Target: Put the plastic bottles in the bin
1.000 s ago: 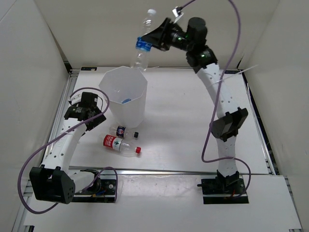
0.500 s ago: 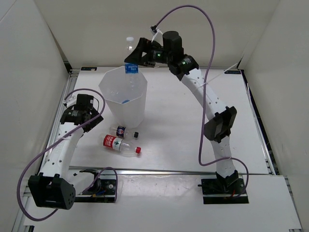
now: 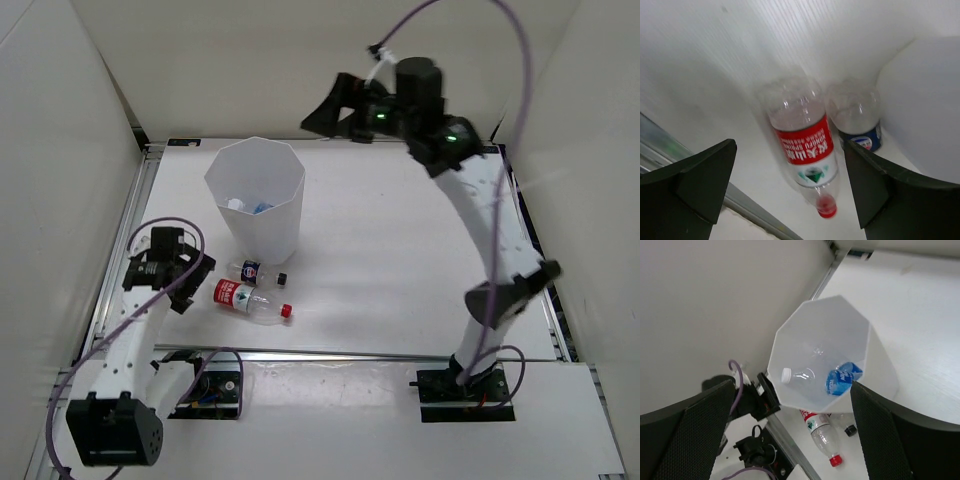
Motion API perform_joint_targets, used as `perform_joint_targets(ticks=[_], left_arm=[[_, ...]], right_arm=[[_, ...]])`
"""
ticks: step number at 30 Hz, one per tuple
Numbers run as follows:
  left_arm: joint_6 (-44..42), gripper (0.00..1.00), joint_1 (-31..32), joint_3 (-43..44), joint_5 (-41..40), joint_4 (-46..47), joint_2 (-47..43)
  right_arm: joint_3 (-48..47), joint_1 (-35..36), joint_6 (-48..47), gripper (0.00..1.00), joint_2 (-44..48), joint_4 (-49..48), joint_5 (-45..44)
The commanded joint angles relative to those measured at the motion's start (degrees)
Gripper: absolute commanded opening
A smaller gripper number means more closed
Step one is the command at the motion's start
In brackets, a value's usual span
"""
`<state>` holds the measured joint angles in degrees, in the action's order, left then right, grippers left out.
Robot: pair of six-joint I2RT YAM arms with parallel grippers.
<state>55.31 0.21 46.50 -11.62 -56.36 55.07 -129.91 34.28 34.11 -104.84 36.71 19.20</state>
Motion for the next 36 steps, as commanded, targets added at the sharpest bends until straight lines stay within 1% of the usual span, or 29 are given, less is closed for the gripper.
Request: perform_joint_targets(ticks=[1, 2, 3, 5, 7, 9, 11, 14, 18, 22, 27, 29, 31, 32, 34, 35, 36], left_arm=[[9.4, 1.00, -1.3, -7.0, 13.5, 5.6, -6.5], [14.1, 1.00, -2.1, -8.6, 15.7, 5.6, -7.4], [15.9, 1.00, -2.8, -9.9, 19.8, 5.6, -8.2], [17.7, 1.00, -5.9, -12.4, 23.0, 5.6, -9.4], [18.3, 1.00, -7.2, -12.4, 24.4, 5.6, -9.4], [19.4, 1.00, -7.8, -12.4, 25.0, 5.6, -8.7], [20.1, 1.00, -7.8, -13.6, 26.6, 8.0, -7.3], [20.1, 1.00, -7.2, -15.6, 25.2, 12.1, -5.7], [19.5, 1.00, -6.6, -16.2, 23.0, 12.8, -3.1], [16.4, 1.00, -6.1, -16.2, 20.7, 14.0, 0.5], [12.6, 1.00, -6.1, -16.2, 20.7, 16.7, 7.7], [12.0, 0.99, -6.1, -16.2, 20.7, 17.2, 9.0], [12.0, 0.94, -6.1, -16.7, 20.7, 17.9, 9.6], [12.0, 0.79, -6.1, -17.2, 20.7, 17.9, 9.6], [11.4, 0.58, -7.1, -17.2, 20.1, 18.5, 9.6], [10.6, 0.50, -7.8, -17.2, 20.1, 18.5, 9.1], [10.1, 0.50, -8.4, -17.2, 20.8, 18.5, 8.1]], right_arm=[[4.1, -4.5, 0.1, 1.00, 12.7, 0.9, -4.3], [5.4, -6.4, 0.7, 1.00, 15.3, 1.5, -4.3], [6.5, -7.1, 0.7, 1.00, 16.2, 2.2, -3.8], [9.1, -9.0, 1.2, 1.00, 17.4, 2.2, -2.3], [9.7, -10.2, 1.8, 1.00, 17.4, 2.2, -0.9], [7.6, -12.9, 3.9, 1.00, 15.6, 2.2, 1.7], [6.9, -14.1, 4.4, 1.00, 14.3, 2.2, 3.7], [6.2, -14.1, 5.0, 1.00, 13.8, 2.2, 5.0], [6.2, -14.1, 5.0, 1.00, 13.8, 1.7, 5.5], [5.7, -14.1, 4.5, 1.00, 13.2, 1.7, 6.0], [7.1, -14.1, 3.9, 1.00, 14.4, 1.7, 5.4], [7.7, -14.1, 3.2, 1.00, 15.0, 1.7, 5.4], [7.7, -14.1, 2.5, 1.00, 15.5, 1.7, 4.0], [7.7, -14.1, 2.5, 1.00, 15.5, 1.7, 4.0], [8.3, -14.1, 1.9, 1.00, 16.1, 1.7, 4.0], [8.9, -14.1, 1.9, 1.00, 16.7, 1.7, 3.4], [9.5, -14.1, 1.9, 1.00, 16.7, 1.7, 3.4]])
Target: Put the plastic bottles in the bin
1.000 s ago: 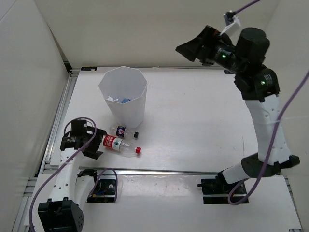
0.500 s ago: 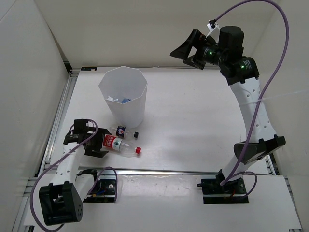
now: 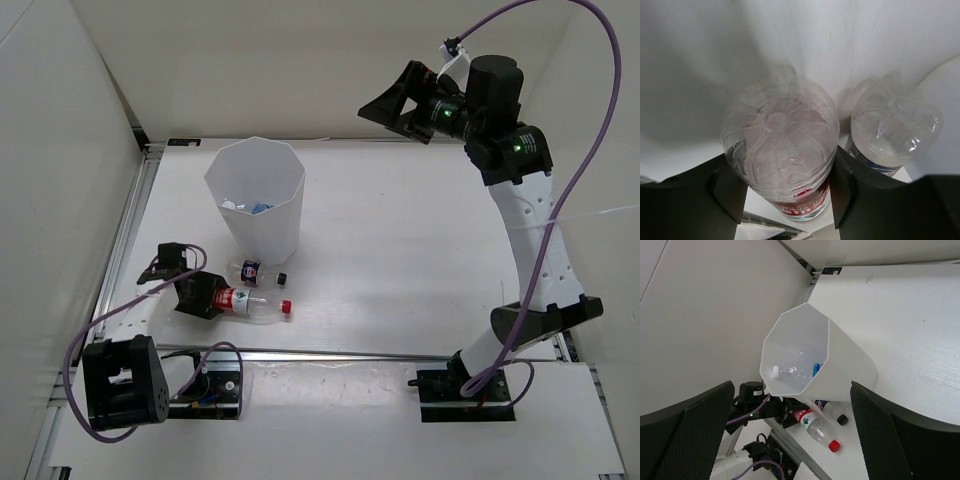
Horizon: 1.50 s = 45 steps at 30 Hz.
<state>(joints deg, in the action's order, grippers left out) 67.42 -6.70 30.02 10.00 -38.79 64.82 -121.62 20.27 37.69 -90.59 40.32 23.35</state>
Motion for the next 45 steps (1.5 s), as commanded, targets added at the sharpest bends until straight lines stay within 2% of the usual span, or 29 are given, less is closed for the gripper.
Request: perform_joint_targets(ticks=[1, 5, 10, 16, 17, 19, 21, 25, 30, 35, 40, 45], left_arm=[[-2.5, 0.50, -2.8, -0.8, -0.1, 0.9, -2.2], [-4.4, 0.48, -6.6, 1.5, 1.1, -2.6, -7.5], [-9.7, 0.37, -9.5, 10.9, 0.5, -10.9, -15.1], [-16.6, 0.34, -10.2, 32.2, -7.3, -22.5, -18.4], [-19.1, 0.34, -10.2, 37.8, -7.3, -22.5, -18.4], [-21.3, 0.36, -10.2, 43.1, -8.2, -22.5, -18.4], [-23.2, 0.36, -10.2, 49.8, -6.8, -21.1, -17.4], [-24.5, 0.37, -10.2, 57.4, -2.4, -16.5, -13.8], [-21.3, 0.37, -10.2, 61.6, -0.7, -9.2, -5.9], [-22.7, 0.37, -10.2, 68.8, 1.4, -6.0, 3.5], [-23.7, 0.42, -3.6, 73.9, -2.5, -5.3, 11.6], [-24.8, 0.53, 2.0, 74.7, -5.6, -5.3, 15.3]], right_arm=[[1.2, -0.1, -1.7, 1.00, 3.0, -1.9, -1.3], [3.0, -0.1, -2.2, 1.00, 3.7, -1.9, -1.9], [3.5, -0.1, -2.2, 1.00, 4.2, -1.9, -3.0], [3.5, -0.1, -2.2, 1.00, 4.2, -1.9, -3.1], [3.5, -0.1, -2.2, 1.00, 3.6, -1.9, -3.1], [3.5, -0.1, -1.6, 1.00, 3.6, -1.9, -3.1], [3.5, -0.1, -1.6, 1.00, 3.0, -1.9, -2.5], [3.5, -0.1, -1.0, 1.00, 2.5, -1.9, -1.9], [3.5, -0.1, -1.0, 1.00, 2.5, -1.9, -0.9], [4.6, -0.1, -1.0, 1.00, 3.0, -1.9, -0.9], [5.3, -0.1, -1.6, 1.00, 3.6, -1.9, -1.4], [6.3, -0.1, -2.1, 1.00, 4.1, -1.9, -2.0]])
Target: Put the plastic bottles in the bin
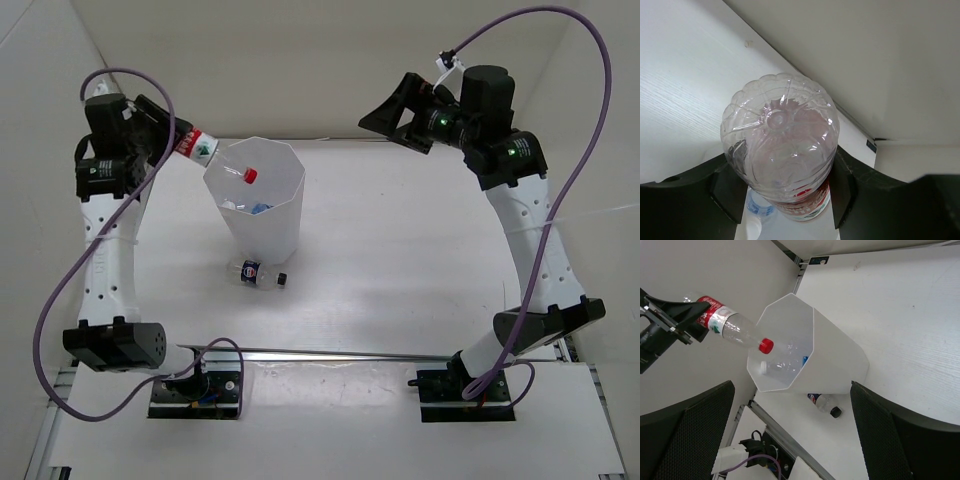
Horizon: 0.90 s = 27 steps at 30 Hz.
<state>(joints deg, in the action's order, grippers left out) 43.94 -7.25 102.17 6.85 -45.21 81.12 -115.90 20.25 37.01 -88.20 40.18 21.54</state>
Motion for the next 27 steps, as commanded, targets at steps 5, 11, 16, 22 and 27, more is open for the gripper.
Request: perform_joint_targets(ticks=[5, 11, 16, 22, 27], left_arm=[[-1.9, 1.00, 8.2, 1.4, -6.5, 1.1, -0.4], [-3.8, 1.00, 10.4, -1.1, -20.0, 1.1, -8.1], [7.0, 1.00, 2.8, -22.0, -23.1, 0.6, -23.7], [12.6, 1.00, -8.0, -46.3, 3.8, 1.1, -27.8], [13.3, 1.00, -16.0, -65.7, 22.5, 11.9, -30.4]], right_arm=[[1.8, 0.0, -1.9, 1.00, 2.9, -1.8, -1.4], [2.3, -1.3, -1.9, 1.00, 3.4, -1.8, -2.0], [3.5, -2.4, -1.3, 1.00, 3.4, -1.8, -1.4], [4.0, -2.9, -0.3, 1.00, 3.4, -2.3, -0.2], [4.6, -3.5, -0.3, 1.00, 3.4, -2.8, 1.0]])
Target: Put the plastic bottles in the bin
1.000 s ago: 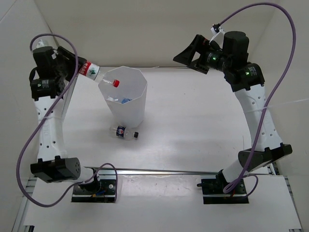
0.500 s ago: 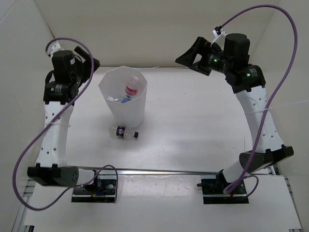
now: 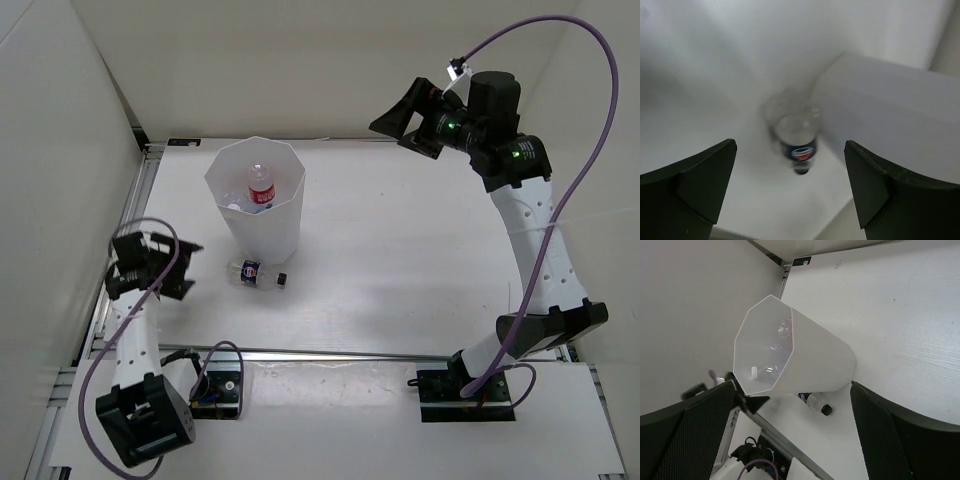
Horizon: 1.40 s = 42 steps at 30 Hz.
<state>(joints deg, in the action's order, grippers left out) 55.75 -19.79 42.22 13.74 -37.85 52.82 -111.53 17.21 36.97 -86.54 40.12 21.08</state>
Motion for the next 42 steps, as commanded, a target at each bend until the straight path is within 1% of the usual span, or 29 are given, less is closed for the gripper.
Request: perform_joint_targets(ticks=[1, 3, 5, 6, 8, 15, 18, 21, 24, 30, 33, 36, 42], left_arm=[[0.6, 1.00, -4.4, -9.3, 17.2, 7.1, -2.1], [-2.2, 1.00, -4.4, -12.8, 20.9, 11.5, -2.1], [-4.2, 1.00, -3.1, -16.6, 20.9, 15.9, -3.8], [-6.2, 1.00, -3.1, -17.8, 20.9, 16.0, -5.0], [-7.3, 1.00, -3.1, -20.6, 20.9, 16.6, -6.1], [-6.7, 1.00, -3.1, -24.6, 21.4, 19.6, -6.7], [-6.1, 1.00, -3.1, -25.8, 19.8, 22.0, -5.5], [-4.8, 1.00, -3.1, -25.8, 19.2, 25.6, -2.1], [-4.8, 1.00, -2.5, -24.3, 18.6, 26.7, 1.3], [-4.2, 1.00, 3.1, -19.2, 15.6, 28.4, 9.7], [-3.6, 1.00, 4.7, -18.1, 13.9, 28.4, 11.8], [-3.0, 1.00, 4.7, -18.0, 12.5, 29.0, 11.8], [-2.5, 1.00, 5.9, -16.2, 12.5, 30.9, 16.7]], right_arm=[[0.9, -0.4, -0.2, 1.00, 1.7, -2.8, 1.5], [0.9, -0.4, 0.3, 1.00, 2.3, -2.8, 1.5], [0.9, -0.4, 0.3, 1.00, 2.3, -2.8, 2.0], [0.9, -0.4, 0.3, 1.00, 2.3, -2.8, 2.0], [0.9, -0.4, 0.3, 1.00, 2.3, -2.8, 2.6], [2.0, -0.4, 0.3, 1.00, 2.3, -2.8, 3.2], [2.0, -0.4, 0.3, 1.00, 2.3, -3.3, 3.7], [2.0, -0.4, 0.3, 1.00, 2.3, -3.3, 4.2], [2.6, -0.4, 0.3, 1.00, 2.3, -3.3, 4.2], [2.6, -0.4, 0.3, 1.00, 2.8, -3.3, 4.2], [2.6, -0.4, -0.2, 1.00, 2.8, -3.3, 3.7], [2.6, -0.4, -0.8, 1.00, 3.3, -3.3, 3.2], [2.6, -0.4, -1.8, 1.00, 3.8, -2.8, 1.9]])
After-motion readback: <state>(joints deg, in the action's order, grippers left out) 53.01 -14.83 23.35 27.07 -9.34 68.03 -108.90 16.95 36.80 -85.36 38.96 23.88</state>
